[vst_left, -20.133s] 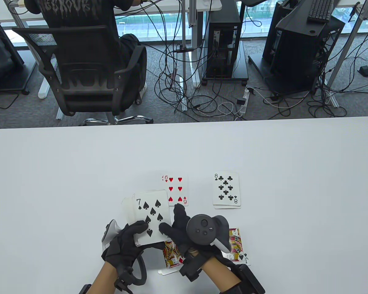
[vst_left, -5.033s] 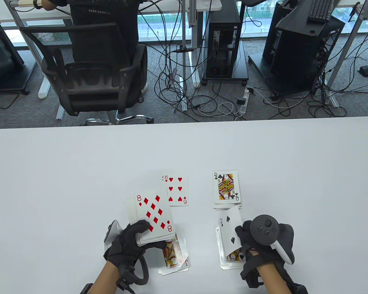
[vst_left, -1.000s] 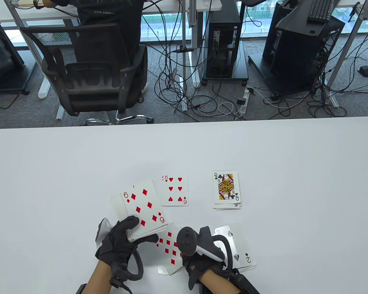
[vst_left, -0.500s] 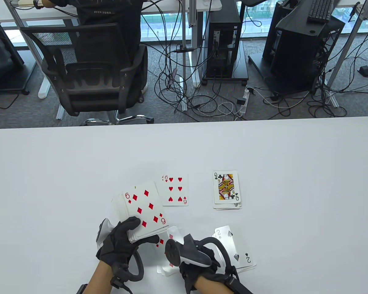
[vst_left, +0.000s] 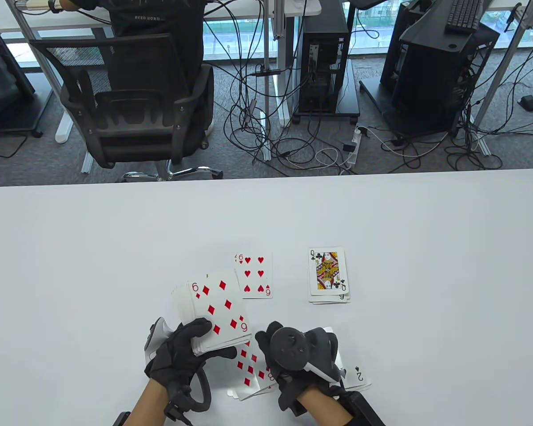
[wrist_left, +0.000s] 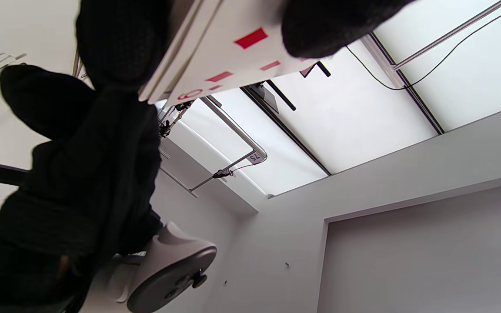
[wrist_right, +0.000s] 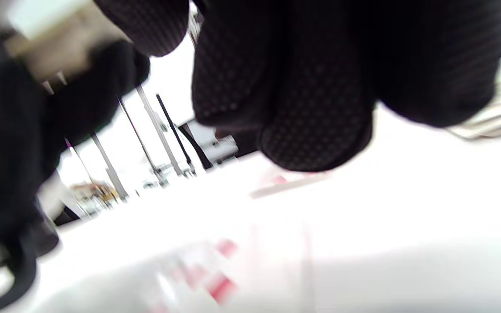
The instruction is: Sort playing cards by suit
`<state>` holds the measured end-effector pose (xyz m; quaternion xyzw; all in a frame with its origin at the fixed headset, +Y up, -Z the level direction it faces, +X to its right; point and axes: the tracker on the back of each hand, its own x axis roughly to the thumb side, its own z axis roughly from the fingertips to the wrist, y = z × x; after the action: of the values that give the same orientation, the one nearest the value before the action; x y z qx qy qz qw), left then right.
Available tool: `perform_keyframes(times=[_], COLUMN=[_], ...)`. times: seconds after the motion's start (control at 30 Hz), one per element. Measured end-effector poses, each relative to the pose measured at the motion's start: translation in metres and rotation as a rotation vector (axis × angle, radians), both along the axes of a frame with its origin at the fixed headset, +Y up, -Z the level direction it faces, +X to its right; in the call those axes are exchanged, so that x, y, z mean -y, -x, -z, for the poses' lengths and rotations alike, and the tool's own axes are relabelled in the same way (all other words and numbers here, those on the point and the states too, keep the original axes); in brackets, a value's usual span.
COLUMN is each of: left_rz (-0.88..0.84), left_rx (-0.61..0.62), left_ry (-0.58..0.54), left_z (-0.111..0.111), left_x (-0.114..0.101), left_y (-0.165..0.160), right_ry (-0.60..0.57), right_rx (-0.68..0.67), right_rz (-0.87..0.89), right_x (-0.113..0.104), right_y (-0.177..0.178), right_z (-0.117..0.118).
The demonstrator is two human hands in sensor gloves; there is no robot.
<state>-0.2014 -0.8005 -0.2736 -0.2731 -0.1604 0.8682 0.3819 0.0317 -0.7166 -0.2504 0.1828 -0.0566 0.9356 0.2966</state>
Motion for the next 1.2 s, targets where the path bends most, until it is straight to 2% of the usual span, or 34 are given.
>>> perform_keyframes(times=[0.07,0.2,0.47,0.57,0.67,0.83,1.0,1.2], left_rz=[0.011,0.029,0.056,0.066,0.062,0.058,0.031,-0.020], left_rx=[0.019,0.053,0.105,0.116,0.127,0.120,0.093,0.037], left_ry=[-0.001,-0.001,-0.015,-0.027,-0.034,-0.029,-0.026,-0.019], left_z=[-0.001,-0.004,-0.008,-0.008,-0.008,-0.009,-0.008,-0.004], left_x=[0.001,0.002,0.002,0.002,0.001,-0.001,-0.003,-0.007], left_y=[-0.004,-0.012,-0.021,-0.022,-0.023,-0.023,-0.020,-0.010], right_ry=[-0.027,-0.042,-0.101,-0.131,-0.113,-0.114,-0.087,0.032], right_rx=[0.005,-0.041,-0.055,-0.018,0.009,0.024,0.101,0.179], right_rz=[0.111,0.200,0.090,0.142,0.237,0.257,0.322,0.509], right_x=[-0.005,-0.005,-0.001,-0.002,-0.002,-0.001,0.001,0.009], right_y=[-0.005,-0.005,0.006,0.002,-0.005,-0.009,-0.026,-0.047], right_z=[-0.001,-0.004,-0.009,-0.010,-0.007,-0.005,0.003,0.012])
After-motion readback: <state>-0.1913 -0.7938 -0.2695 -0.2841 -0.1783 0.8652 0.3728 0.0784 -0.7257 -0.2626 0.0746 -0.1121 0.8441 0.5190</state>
